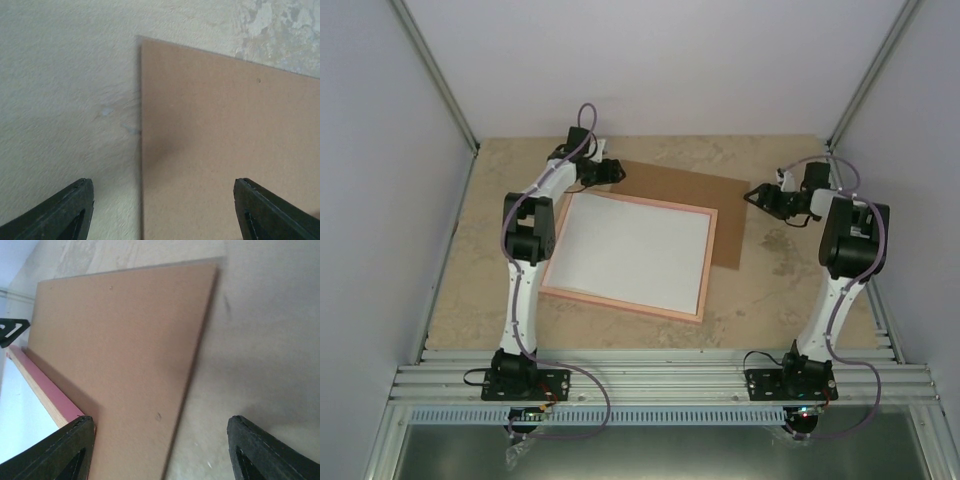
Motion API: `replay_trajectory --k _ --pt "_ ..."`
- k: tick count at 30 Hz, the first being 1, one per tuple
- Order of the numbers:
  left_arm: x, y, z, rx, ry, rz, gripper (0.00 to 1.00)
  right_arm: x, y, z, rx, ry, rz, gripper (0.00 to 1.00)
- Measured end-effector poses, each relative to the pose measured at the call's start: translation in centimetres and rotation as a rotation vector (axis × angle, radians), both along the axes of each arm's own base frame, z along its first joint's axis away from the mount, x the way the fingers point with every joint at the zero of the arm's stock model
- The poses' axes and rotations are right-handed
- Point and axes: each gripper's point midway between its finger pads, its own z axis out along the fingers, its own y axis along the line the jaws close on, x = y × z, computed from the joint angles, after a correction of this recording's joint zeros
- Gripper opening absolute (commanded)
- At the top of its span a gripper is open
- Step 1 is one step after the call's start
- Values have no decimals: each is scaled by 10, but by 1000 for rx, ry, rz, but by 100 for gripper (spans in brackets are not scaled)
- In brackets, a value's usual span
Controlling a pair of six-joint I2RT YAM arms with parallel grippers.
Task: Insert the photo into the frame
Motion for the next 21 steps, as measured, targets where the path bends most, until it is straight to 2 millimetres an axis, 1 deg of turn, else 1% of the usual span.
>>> replay_trajectory --k 4,6,8,13,16,19,21 --pt "2 -14 -1 -12 -9 -21 75 11 15 0 33 -11 31 71" --pt "1 -26 -2 -32 -14 -46 73 17 23 0 53 -21 49 68" --pt "2 -34 -2 -38 -24 -60 72 21 27 0 65 -22 56 64" --pt "8 -36 -1 -86 -37 -62 71 33 20 -2 116 -14 39 48" --pt "13 -37 -1 -108 -45 -55 70 35 16 -2 148 -9 21 38" --pt "17 -39 0 -122 -57 -49 70 35 14 -2 199 4 -7 34" --pt "18 -38 0 -125 -60 -45 70 34 13 -2 236 5 -23 29"
